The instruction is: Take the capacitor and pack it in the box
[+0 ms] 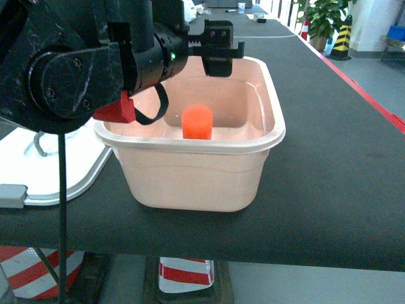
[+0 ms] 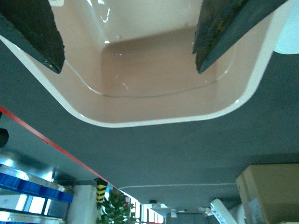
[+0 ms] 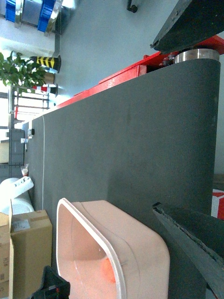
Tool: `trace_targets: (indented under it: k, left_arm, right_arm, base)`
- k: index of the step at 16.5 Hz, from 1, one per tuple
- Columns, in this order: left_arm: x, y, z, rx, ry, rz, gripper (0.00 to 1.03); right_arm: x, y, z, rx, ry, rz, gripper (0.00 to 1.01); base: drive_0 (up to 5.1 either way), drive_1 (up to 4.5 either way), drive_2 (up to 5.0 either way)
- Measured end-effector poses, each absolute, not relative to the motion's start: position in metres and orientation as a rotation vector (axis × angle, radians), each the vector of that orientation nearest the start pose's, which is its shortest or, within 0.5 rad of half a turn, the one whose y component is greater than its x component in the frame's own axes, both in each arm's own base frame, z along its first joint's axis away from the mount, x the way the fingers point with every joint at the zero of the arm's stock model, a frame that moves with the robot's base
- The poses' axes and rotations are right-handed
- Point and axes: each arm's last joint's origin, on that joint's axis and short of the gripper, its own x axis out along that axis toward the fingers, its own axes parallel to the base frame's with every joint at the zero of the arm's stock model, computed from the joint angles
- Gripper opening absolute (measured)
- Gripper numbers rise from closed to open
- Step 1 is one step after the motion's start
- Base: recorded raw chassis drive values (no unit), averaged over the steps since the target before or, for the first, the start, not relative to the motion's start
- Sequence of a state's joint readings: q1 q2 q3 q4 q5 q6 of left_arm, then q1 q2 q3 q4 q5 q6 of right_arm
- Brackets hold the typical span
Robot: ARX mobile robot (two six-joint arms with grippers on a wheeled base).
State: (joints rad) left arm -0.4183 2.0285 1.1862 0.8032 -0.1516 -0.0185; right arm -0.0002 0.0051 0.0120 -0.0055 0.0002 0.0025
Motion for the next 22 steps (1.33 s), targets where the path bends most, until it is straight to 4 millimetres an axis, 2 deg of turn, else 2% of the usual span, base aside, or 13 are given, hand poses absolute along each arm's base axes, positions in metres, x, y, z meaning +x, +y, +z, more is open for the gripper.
trace_targets:
  k: [2,4,6,8,9,11,13,16,19,22]
  left_arm:
    - [0.405,-0.173,0.197,-0.009,0.033,-0.261,0.99]
    - [0.399,-0.160,0.196,-0.021,-0.027,-0.249,0.98]
    - [0.382,-0.129,0.202,-0.024,-0.047,-0.213,0.98]
    - [0.367,-0.065,0.226,-0.029,-0.115,-0.086,0.98]
    - [0.358,-0.019,0.227,-0.020,-0.118,0.015,0.98]
    - [0.359,0.034,0.201,-0.012,-0.026,0.111,0.98]
    - [0.371,0.065,0.168,-0.009,0.068,0.134,0.98]
    - [0.411,0.079,0.119,-0.004,0.181,0.111,0.98]
    - [0.438,0.080,0.085,0.010,0.270,0.074,0.98]
    - [0.456,0.079,0.071,0.029,0.303,0.049,0.98]
  right_arm:
    - [0.097,0.000,0.167,0.002,-0.002,0.000,0.98]
    - [0.097,0.000,0.167,0.002,-0.002,0.000,0.98]
    - [0.097,0.000,0.167,0.002,-0.001,0.000,0.98]
    - [0.097,0.000,0.167,0.002,-0.002,0.000,0.98]
    - [0.097,0.000,0.167,0.002,-0.002,0.000,0.98]
    - [0.097,0.000,0.167,0.002,-0.002,0.000,0.98]
    - [0.097,0.000,0.167,0.002,-0.002,0.000,0.98]
    - [0.097,0.000,0.167,0.002,-0.002,-0.001,0.98]
    - [0.097,0.000,0.167,0.002,-0.002,0.000,0.98]
    - [0.097,0.000,0.167,0.002,-0.002,0.000,0.98]
  base:
    - [0.0,0.00,0.0]
    - [0.0,0.00,0.0]
    - [0.0,0.00,0.0]
    - [0.0,0.00,0.0]
    - [0.0,0.00,0.0]
    - [0.0,0.00,0.0]
    - [0.0,0.00,0.0]
    - [0.0,0.00,0.0]
    - [0.0,0.00,0.0]
    - [0.0,0.00,0.0]
